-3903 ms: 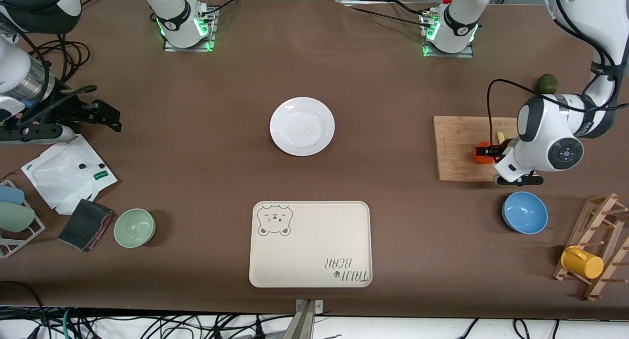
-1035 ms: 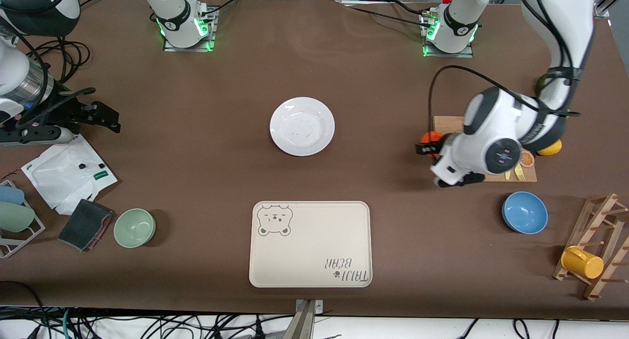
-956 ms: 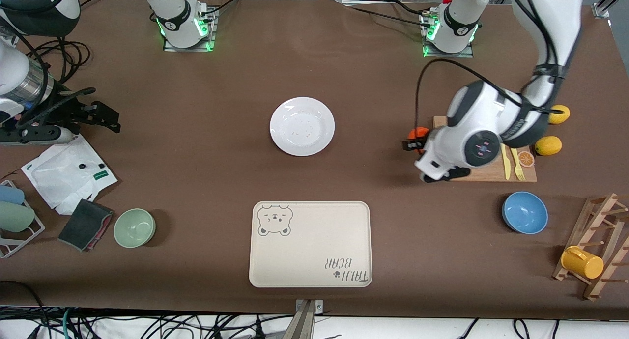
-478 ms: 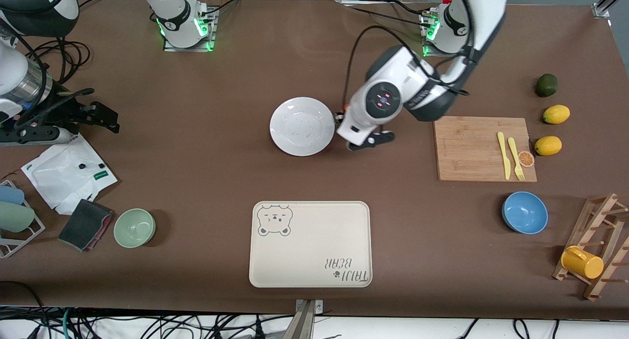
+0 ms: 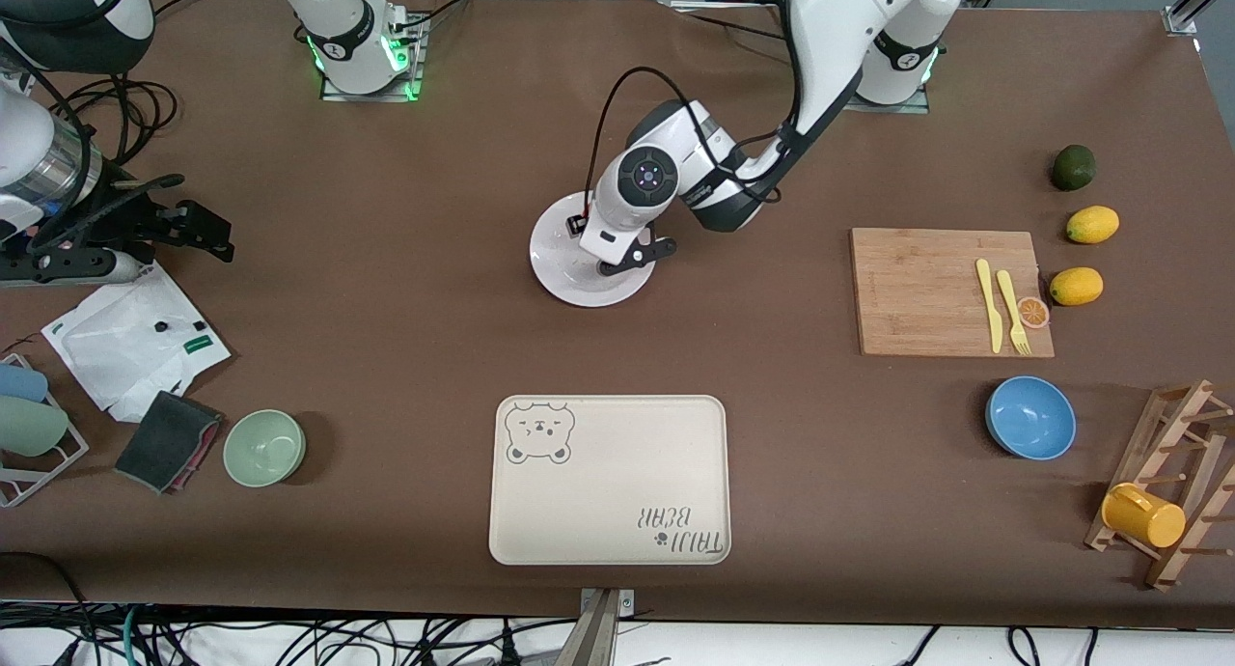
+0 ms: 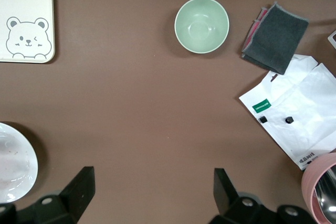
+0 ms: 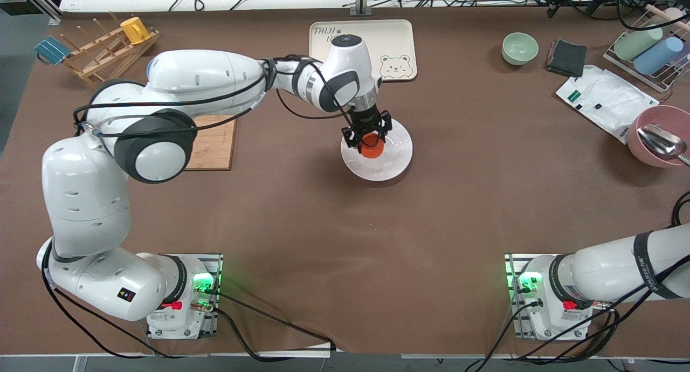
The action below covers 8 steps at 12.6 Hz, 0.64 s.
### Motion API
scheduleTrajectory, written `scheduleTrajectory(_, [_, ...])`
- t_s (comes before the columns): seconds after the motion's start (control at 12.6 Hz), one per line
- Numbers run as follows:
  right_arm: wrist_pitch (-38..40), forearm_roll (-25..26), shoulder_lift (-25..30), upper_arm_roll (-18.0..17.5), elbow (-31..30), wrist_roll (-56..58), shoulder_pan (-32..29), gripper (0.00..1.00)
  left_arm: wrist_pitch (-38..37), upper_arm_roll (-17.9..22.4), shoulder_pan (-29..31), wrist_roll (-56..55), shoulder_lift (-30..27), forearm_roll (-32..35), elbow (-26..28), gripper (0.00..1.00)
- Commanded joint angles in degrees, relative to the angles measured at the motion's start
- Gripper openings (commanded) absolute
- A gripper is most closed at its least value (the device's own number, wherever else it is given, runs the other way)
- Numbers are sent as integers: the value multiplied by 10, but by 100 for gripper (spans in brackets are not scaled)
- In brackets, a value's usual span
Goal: Place orange and plate with both arms
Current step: 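Carry the orange with the left gripper over the white plate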
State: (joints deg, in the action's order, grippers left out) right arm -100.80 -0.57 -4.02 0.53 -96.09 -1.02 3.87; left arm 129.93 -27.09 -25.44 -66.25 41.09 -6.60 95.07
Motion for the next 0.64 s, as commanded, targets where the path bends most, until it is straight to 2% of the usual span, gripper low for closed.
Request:
scheduleTrajectory(0.0, [6, -8, -3, 1, 5, -3, -4, 100, 44, 7, -10, -7, 26, -8, -16, 25])
scheduleTrajectory(0.16, [6, -8, -3, 1, 6, -3, -4, 100, 81, 7, -11, -7, 43, -8, -16, 27])
scheduleTrajectory(0.24, [6, -8, -3, 0, 6, -3, -4, 100, 88, 7, -12, -7, 47, -8, -16, 42])
scheduleTrajectory(0.32, [6, -8, -3, 0, 7, -3, -4, 100, 89, 7, -15, -6, 48, -7, -16, 64])
scheduleTrajectory(0.4, [6, -8, -3, 0, 7, -3, -4, 100, 88, 8, -12, -5, 46, -4, -16, 100])
scheduleTrajectory(0.56, [5, -8, -4, 1, 12, 0, -8, 100, 71, 9, -1, -6, 30, -4, -16, 100])
